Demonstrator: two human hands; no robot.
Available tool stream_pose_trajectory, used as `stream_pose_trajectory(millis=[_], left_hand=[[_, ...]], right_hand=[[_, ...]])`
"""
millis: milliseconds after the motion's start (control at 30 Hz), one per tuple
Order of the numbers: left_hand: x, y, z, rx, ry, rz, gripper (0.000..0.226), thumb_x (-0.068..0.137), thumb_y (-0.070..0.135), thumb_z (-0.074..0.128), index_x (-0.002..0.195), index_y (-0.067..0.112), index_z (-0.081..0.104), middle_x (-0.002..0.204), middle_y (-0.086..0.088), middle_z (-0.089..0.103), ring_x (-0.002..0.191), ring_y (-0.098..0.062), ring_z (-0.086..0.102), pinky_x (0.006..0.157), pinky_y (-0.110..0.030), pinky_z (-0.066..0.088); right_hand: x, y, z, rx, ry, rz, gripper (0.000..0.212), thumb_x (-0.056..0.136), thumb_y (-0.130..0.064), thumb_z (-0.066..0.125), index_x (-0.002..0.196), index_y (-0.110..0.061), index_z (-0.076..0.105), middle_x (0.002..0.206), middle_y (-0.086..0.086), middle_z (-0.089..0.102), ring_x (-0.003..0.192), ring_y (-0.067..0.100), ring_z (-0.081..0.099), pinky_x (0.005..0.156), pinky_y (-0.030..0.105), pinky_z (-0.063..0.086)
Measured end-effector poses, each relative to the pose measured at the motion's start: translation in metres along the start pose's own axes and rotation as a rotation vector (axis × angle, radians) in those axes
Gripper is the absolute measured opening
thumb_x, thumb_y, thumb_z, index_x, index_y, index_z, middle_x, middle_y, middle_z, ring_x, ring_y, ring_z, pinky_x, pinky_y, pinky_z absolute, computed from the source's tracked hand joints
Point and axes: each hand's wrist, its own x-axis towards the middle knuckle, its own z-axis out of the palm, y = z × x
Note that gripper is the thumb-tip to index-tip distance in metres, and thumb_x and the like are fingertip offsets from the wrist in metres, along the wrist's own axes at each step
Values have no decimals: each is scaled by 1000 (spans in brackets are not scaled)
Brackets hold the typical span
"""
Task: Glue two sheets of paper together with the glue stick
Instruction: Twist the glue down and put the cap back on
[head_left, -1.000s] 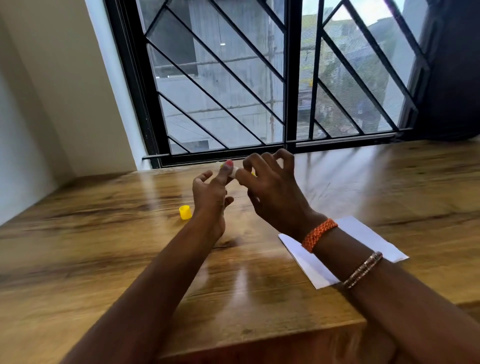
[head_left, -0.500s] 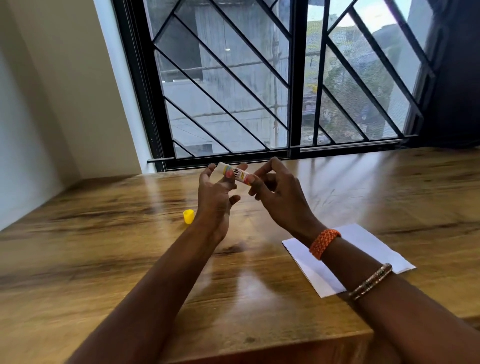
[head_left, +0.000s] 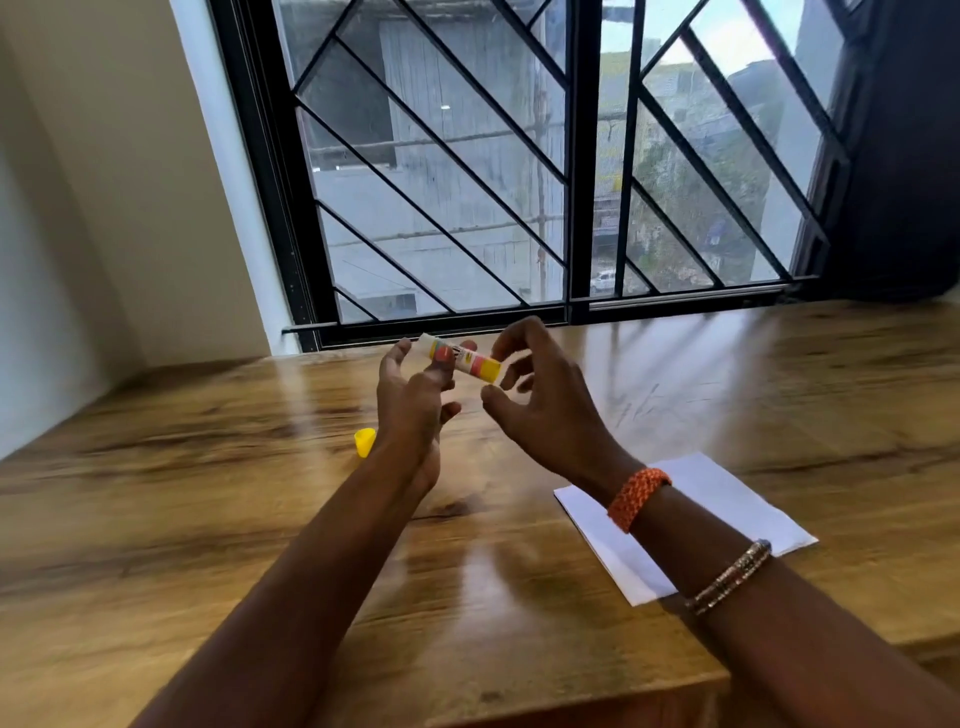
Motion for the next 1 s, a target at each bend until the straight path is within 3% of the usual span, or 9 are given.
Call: stream_pose_trajectory(millis=[100, 233, 400, 567, 667, 800, 867, 933, 1000], left_hand=[[1, -1, -1, 0, -15, 13, 52, 90, 6, 53, 136, 22, 34, 96, -2, 63, 96, -17, 51, 66, -27, 40], [6, -1, -5, 44, 49, 24, 54, 87, 22, 63, 134, 17, 38, 89, 0, 56, 79, -10, 49, 61, -25, 39], [8, -3, -6, 66, 83, -24, 60, 82, 35, 67, 131, 10, 45, 92, -3, 60, 73, -11, 46, 57, -26, 39], [8, -5, -7, 77, 116, -63, 61, 81, 39, 67, 130, 10, 45, 104, -10, 65, 73, -11, 46, 57, -27, 39], [6, -3, -6, 48, 83, -75, 60, 84, 33, 66, 134, 10, 41, 86, -1, 61, 72, -11, 46, 56, -26, 39], [5, -1, -5, 48, 45, -54, 70, 86, 25, 64, 142, 16, 24, 106, -10, 55, 76, -11, 47, 59, -26, 41], [6, -2, -5, 71, 36, -40, 74, 87, 18, 63, 145, 18, 17, 110, -13, 53, 77, -11, 48, 59, -26, 42], [6, -4, -5, 80, 37, -39, 76, 86, 15, 63, 145, 19, 15, 112, -13, 52, 77, -12, 48, 58, -26, 44], [6, -5, -4, 78, 56, -47, 78, 85, 20, 66, 144, 16, 16, 114, -14, 56, 83, -14, 49, 58, -27, 44]], right_hand=[[1, 1, -1, 243, -104, 264, 25, 88, -13, 63, 106, -13, 45, 91, 3, 63, 71, 14, 63, 66, 29, 55], [-2, 1, 2, 391, -71, 292, 15, 89, -20, 63, 94, -14, 49, 79, 12, 70, 66, 16, 67, 66, 30, 57], [-5, -4, 2, 8, 20, -63, 17, 90, -19, 62, 89, -12, 47, 72, 4, 62, 60, 13, 58, 53, 25, 50], [-5, -3, 2, -315, -7, -337, 14, 89, -11, 59, 99, -10, 49, 85, 4, 57, 73, 17, 51, 62, 33, 48], [-5, -4, 4, -116, 11, -211, 17, 87, -11, 63, 97, -10, 49, 77, 2, 57, 66, 11, 51, 58, 22, 46], [-5, -5, 9, 283, -34, 189, 18, 90, -21, 61, 97, -13, 46, 68, 4, 63, 58, 11, 60, 53, 22, 50], [-4, -5, 9, 350, -37, 269, 17, 90, -21, 60, 95, -13, 46, 71, 7, 64, 60, 13, 60, 54, 22, 50], [-6, -5, 5, 189, -14, 136, 17, 89, -18, 62, 91, -13, 46, 73, 11, 62, 58, 17, 55, 52, 27, 48], [-8, -3, 3, -201, -14, -194, 17, 86, -11, 63, 93, -13, 48, 75, 6, 59, 61, 13, 49, 57, 28, 45]])
